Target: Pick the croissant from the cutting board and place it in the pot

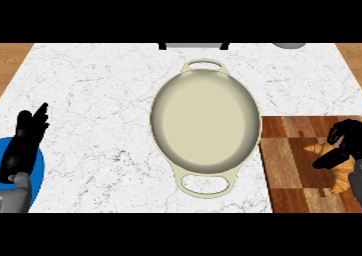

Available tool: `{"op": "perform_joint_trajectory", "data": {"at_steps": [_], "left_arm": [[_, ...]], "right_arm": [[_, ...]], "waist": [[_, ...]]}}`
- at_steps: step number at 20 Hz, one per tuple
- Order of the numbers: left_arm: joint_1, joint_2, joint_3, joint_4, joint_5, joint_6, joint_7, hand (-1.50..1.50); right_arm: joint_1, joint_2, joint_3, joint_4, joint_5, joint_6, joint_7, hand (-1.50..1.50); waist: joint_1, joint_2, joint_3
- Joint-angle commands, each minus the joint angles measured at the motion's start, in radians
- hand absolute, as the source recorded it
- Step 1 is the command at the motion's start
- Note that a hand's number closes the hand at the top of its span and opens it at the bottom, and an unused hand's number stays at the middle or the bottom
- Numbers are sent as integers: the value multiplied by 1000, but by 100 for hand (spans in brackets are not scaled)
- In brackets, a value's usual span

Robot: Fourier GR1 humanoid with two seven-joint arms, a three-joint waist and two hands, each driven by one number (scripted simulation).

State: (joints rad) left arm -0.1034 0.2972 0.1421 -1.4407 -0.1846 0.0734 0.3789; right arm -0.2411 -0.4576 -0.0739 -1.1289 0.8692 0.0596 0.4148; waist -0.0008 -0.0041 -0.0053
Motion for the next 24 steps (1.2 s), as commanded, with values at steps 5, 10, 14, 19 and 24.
{"op": "perform_joint_trajectory", "data": {"at_steps": [5,10,14,19,24], "left_arm": [[53,3,25,-22,16,-24,-34,0],[67,-27,-4,-29,-7,-4,-18,0],[47,-26,7,-59,2,-3,13,0],[9,-16,15,-65,0,0,69,0],[52,-15,0,-81,-13,-13,46,0]], "right_arm": [[29,-78,42,-102,63,-25,-131,150],[81,-204,77,-183,-30,29,-509,150],[89,-246,-54,-253,-145,5,-603,150],[79,-188,-145,-450,-309,-32,-676,150],[65,-153,-224,-648,-476,30,-647,150]], "waist": [[3,3,5],[-7,-1,6],[-11,-1,5],[-28,-7,6],[-15,-4,5]]}}
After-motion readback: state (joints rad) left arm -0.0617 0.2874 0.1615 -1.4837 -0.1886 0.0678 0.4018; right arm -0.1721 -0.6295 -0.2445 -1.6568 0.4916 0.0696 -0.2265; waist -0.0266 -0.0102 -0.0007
